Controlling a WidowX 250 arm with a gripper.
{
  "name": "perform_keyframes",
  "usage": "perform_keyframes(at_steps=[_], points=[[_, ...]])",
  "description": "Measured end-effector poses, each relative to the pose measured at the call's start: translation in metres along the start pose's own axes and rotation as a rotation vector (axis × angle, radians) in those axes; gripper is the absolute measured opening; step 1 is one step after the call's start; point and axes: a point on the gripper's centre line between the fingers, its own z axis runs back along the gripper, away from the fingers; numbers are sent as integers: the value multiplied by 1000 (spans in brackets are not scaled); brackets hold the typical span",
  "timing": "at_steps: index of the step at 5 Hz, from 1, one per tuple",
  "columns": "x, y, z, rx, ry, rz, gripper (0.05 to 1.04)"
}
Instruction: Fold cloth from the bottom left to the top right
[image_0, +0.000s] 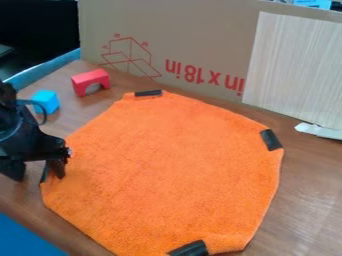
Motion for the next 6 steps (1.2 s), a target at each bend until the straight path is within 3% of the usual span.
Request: perform_keyframes(at_steps=[2,3,4,6], points=[[0,-3,-1,-23,1,11,384],[-1,-5,5,-34,9,21,161],[6,-19,17,-52,27,37,70],[33,-76,29,-77,60,97,54]])
